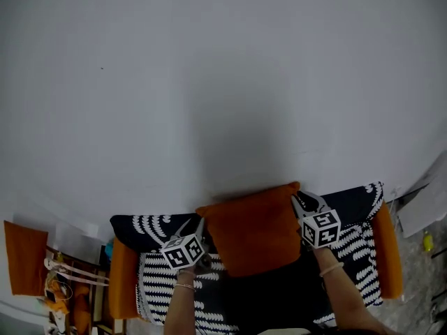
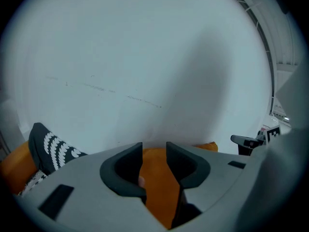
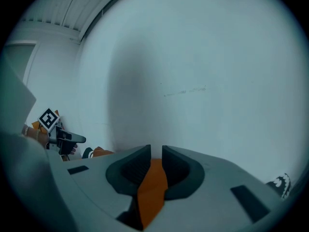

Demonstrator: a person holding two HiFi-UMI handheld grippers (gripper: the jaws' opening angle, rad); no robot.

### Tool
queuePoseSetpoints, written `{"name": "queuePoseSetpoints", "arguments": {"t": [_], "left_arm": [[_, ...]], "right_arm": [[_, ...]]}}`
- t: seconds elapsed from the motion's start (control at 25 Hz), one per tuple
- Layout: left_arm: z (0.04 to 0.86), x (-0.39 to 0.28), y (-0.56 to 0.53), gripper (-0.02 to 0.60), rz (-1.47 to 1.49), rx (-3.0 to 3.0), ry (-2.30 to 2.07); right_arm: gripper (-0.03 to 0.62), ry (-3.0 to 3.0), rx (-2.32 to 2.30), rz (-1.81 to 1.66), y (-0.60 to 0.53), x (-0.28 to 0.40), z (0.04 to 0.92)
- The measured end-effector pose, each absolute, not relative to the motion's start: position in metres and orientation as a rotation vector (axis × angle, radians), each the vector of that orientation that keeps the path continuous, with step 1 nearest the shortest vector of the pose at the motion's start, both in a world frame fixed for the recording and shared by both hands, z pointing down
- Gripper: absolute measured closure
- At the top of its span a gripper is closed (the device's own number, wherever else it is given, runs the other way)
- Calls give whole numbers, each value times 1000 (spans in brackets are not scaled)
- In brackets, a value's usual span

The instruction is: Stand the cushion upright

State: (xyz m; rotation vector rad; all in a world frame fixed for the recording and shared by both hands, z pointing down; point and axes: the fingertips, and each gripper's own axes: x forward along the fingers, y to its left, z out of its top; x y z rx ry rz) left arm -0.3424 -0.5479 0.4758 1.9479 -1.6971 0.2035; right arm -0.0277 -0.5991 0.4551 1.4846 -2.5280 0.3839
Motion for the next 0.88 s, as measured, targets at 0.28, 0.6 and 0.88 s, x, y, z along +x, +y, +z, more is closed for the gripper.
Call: {"name": "queuePoseSetpoints", "arguments": {"t": [0.28,0.6,0.88], "left_arm": [[452,-326,-513,435,212,2011,-1717],[428,-302,-470,469,221,2071,-1718],[414,-280,-432,474,235,2117,-1694]], "right_arm": [[541,-2564,1459,359,-560,-34,442],[554,-2600,1419,308,-515,-36,421],[574,-2614,1425,280,-477,-27,409]]}}
